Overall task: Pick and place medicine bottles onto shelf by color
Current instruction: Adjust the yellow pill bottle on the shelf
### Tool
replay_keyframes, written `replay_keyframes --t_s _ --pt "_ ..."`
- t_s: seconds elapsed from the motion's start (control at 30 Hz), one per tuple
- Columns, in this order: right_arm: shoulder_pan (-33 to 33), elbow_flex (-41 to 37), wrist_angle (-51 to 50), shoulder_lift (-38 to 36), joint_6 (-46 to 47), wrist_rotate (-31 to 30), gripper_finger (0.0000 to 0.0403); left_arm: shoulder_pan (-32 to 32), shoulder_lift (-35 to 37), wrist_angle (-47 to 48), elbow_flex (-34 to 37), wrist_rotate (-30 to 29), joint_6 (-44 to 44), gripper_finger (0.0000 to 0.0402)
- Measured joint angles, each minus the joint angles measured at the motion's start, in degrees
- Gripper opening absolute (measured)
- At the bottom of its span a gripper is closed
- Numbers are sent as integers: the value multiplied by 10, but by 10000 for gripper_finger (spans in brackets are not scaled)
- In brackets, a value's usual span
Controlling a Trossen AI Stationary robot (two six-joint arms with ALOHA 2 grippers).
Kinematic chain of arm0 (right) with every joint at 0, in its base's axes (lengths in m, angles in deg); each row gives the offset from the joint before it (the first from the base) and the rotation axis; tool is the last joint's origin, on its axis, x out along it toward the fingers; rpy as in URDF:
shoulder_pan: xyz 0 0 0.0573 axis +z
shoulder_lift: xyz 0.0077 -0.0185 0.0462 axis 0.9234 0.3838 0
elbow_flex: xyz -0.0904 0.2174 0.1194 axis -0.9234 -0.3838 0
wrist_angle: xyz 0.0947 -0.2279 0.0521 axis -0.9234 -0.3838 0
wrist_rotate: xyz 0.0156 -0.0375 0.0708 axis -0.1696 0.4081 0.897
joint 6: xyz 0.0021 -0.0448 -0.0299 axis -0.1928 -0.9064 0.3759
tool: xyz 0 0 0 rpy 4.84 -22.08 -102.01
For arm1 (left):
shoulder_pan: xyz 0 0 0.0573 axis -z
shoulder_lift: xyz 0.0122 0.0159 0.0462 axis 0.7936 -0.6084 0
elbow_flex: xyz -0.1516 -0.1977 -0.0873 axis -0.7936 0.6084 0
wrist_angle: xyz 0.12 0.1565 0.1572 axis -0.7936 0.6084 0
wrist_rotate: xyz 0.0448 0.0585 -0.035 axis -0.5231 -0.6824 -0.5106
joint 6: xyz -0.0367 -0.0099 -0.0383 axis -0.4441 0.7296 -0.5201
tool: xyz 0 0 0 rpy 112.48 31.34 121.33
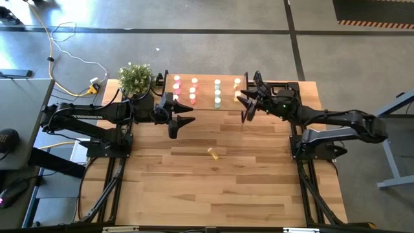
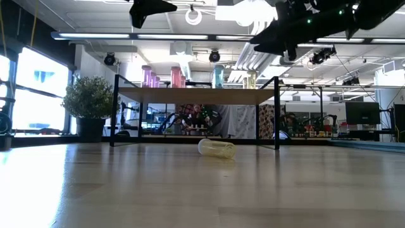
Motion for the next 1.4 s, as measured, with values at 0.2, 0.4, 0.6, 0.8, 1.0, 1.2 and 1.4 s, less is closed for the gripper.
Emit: replay_keyframes --t_s 0.2,0.4,0.6,0.8,1.0,1.2,1.4 --pt "21 113 -274 -11 -38 0 168 0 0 0 0 0 9 227" --pt "20 206 -447 7 -93 12 166 0 0 0 0 -21 9 227" --pt "3 231 -489 52 -101 61 152 0 0 0 0 -60 9 227" --pt "-6 231 -485 100 -101 64 149 0 0 -1 0 -73 9 227" --pt "-6 231 -474 132 -100 63 149 0 0 -2 0 -87 9 227" --pt "-13 231 -464 153 -100 56 149 0 0 -2 0 -90 9 227" --pt "-26 231 -464 157 -99 56 149 0 0 -2 0 -90 9 227"
